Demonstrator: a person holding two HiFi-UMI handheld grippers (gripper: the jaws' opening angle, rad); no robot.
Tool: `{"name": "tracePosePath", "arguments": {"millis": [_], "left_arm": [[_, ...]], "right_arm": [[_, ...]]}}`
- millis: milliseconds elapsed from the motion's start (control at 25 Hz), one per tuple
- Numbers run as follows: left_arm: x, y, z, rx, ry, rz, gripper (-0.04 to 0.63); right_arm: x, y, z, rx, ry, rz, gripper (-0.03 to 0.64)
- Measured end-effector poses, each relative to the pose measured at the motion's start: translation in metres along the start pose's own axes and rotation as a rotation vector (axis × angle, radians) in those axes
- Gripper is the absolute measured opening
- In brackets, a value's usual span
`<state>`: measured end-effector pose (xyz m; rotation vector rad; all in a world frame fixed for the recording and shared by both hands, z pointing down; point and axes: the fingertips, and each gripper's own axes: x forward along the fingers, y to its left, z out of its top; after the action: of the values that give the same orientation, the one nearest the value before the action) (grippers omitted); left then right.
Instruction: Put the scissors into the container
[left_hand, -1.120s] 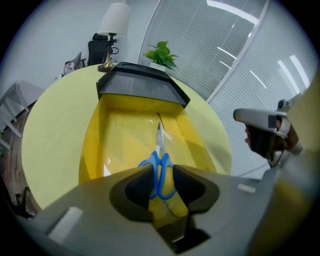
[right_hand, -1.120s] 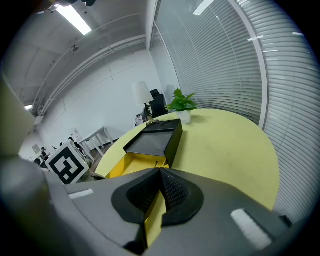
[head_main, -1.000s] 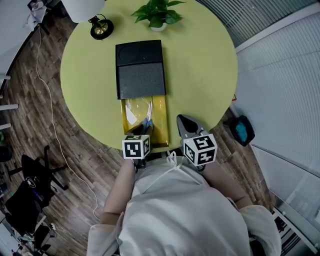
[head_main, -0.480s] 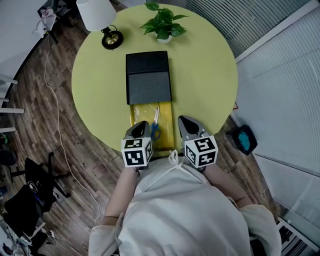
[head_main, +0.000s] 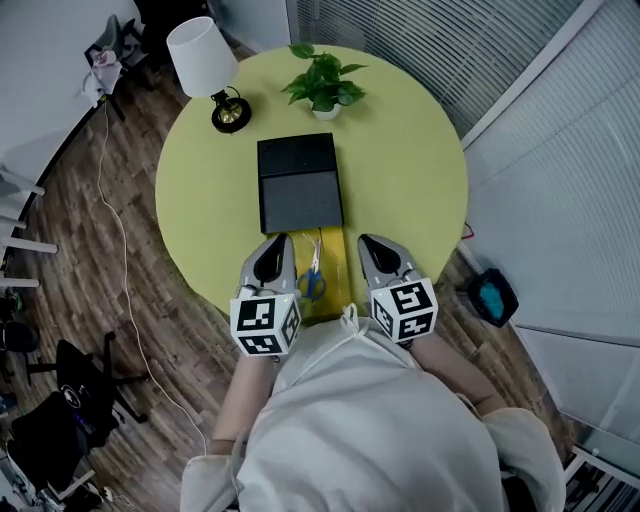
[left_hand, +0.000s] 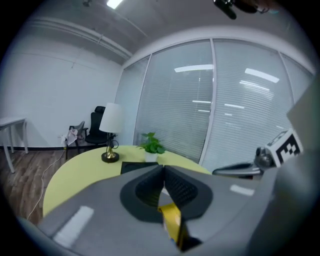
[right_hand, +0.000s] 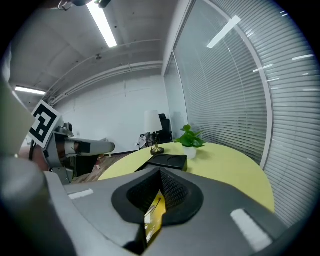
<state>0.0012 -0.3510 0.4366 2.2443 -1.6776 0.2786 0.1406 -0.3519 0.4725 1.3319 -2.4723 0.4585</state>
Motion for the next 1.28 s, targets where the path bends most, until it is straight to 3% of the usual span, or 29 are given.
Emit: {"name": "tracePosePath", "arguments": {"millis": [160,280,1280], "left_arm": [[-0.007,-0.012,0.017,0.059,-0.078,-0.045,0.006],[-0.008,-0.012,0.020,0.093,-0.084,-0.023,0.006],[-0.008,-0.010,0.008,0.080,-0.060,-0.009,0.006]], "right_arm": [[-0.006,0.001,0.012,-0.026,-0.040,0.001,-0.002],[-0.008,0.002,0.016,-0.034,-0.048,-0.001,-0.002],[-0.012,0.004,0.003,-0.017,-0.014,0.016,-0.002]]}}
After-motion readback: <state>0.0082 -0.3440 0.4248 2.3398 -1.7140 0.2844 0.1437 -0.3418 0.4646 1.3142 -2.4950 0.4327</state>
